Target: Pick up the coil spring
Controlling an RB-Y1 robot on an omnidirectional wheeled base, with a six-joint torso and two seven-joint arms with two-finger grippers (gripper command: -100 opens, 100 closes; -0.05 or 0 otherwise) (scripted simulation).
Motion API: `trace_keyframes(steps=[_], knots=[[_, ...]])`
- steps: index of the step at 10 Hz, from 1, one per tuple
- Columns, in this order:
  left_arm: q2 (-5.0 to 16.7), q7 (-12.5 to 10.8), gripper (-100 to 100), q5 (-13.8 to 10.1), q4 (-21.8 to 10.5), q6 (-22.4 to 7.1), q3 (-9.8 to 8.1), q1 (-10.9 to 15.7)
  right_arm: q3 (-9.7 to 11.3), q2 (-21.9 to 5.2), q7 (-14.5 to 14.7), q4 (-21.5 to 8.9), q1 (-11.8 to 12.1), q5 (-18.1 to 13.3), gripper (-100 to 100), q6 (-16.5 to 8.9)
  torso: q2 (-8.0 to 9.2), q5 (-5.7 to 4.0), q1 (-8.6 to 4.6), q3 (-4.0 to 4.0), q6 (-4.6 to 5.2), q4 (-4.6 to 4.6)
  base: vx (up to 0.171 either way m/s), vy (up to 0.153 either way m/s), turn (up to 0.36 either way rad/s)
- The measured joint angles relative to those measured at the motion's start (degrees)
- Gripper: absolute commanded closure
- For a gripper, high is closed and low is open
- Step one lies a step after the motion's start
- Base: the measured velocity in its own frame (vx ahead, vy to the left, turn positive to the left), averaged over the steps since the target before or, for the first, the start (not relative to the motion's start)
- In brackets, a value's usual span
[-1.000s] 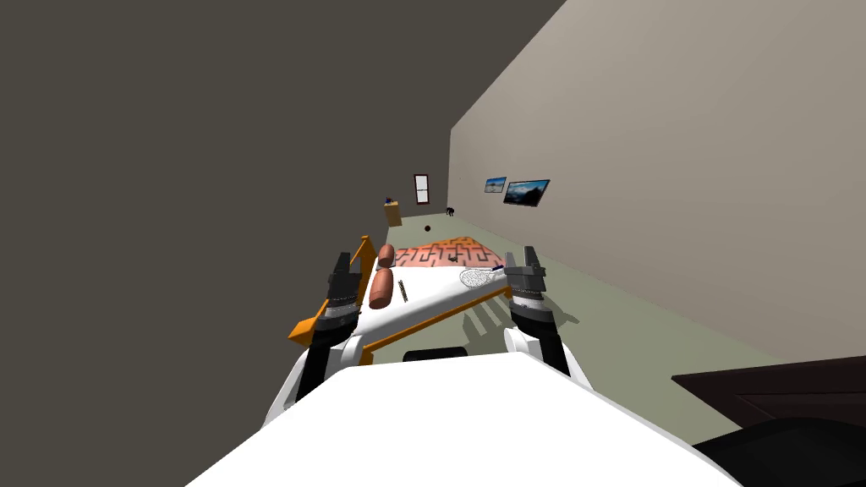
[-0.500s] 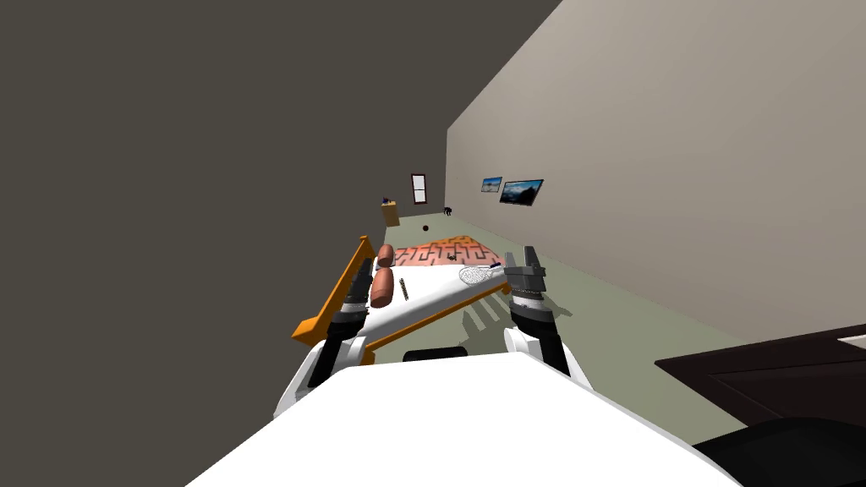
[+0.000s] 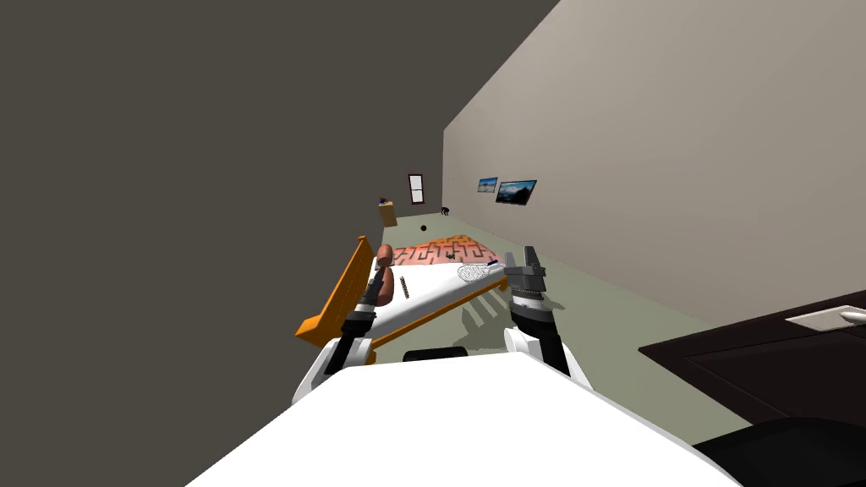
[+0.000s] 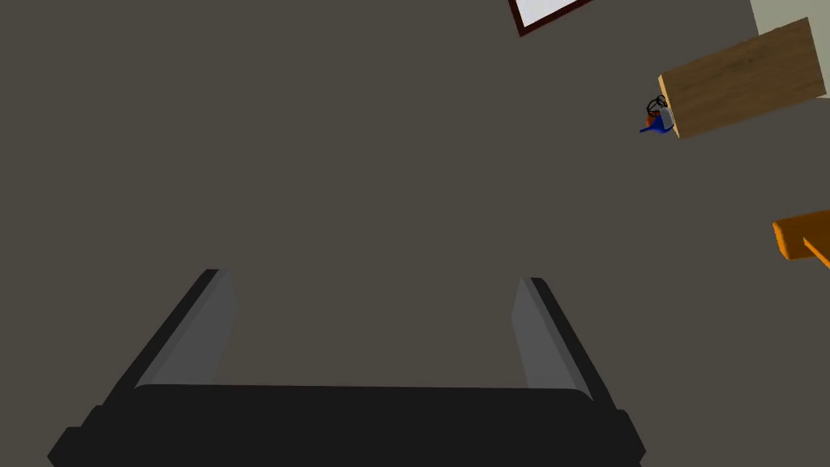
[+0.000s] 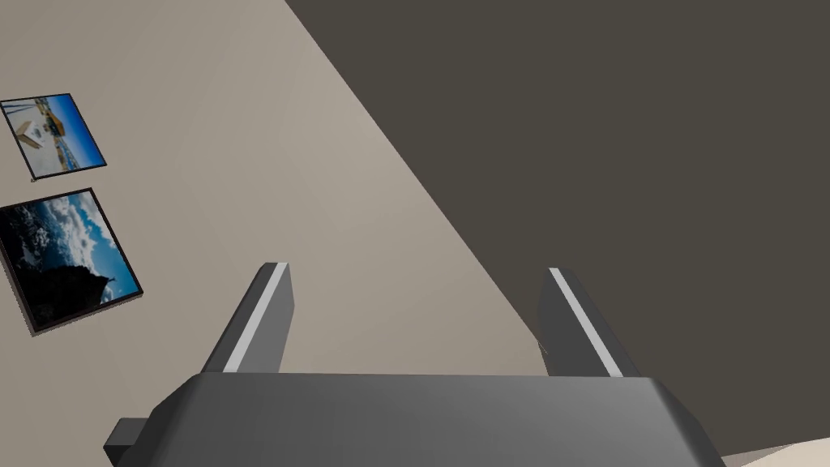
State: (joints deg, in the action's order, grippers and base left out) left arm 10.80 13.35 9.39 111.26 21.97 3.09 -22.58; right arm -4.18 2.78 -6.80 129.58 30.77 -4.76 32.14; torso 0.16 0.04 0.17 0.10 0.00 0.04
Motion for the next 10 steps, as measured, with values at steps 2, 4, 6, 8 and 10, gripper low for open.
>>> trace_keyframes(steps=[2, 4, 6, 8, 10], knots=[[0.79, 0.77, -100, 1.05, -2.27, -3.22, 0.88, 1.29, 0.0, 0.0, 0.0, 0.0, 0.0, 0.0, 0, 0.0, -0.01, 0.0, 0.01, -0.01, -0.01, 0.0, -0.043, 0.043, -0.039], [1.31, 1.81, -100, 2.3, -5.38, -5.06, 1.97, 1.67, 0.0, 0.0, 0.0, 0.0, 0.0, 0.0, 0, 0.0, -0.01, 0.01, 0.03, 0.0, 0.0, 0.0, -0.039, 0.043, -0.053], [1.14, 2.88, -100, 3.37, -8.87, -7.05, 2.93, 3.11, 0.0, 0.0, 0.0, 0.0, 0.0, 0.0, 0, 0.0, -0.11, -0.01, -0.03, -0.06, 0.0, -0.02, -0.019, 0.036, -0.049], [1.89, 3.63, -100, 4.68, -11.25, -10.97, 4.5, 3.76, 0.0, 0.0, 0.0, 0.0, 0.01, 0.0, 0, 0.0, -0.14, 0.0, 0.04, -0.08, -0.01, -0.03, -0.004, 0.043, -0.038], [1.23, 4.59, -100, 5.69, -15.96, -12.2, 5.24, 5.73, 0.0, 0.0, 0.0, 0.0, 0.01, 0.0, 0, 0.0, -0.22, -0.01, -0.05, -0.12, -0.01, -0.04, 0.015, 0.027, -0.031]])
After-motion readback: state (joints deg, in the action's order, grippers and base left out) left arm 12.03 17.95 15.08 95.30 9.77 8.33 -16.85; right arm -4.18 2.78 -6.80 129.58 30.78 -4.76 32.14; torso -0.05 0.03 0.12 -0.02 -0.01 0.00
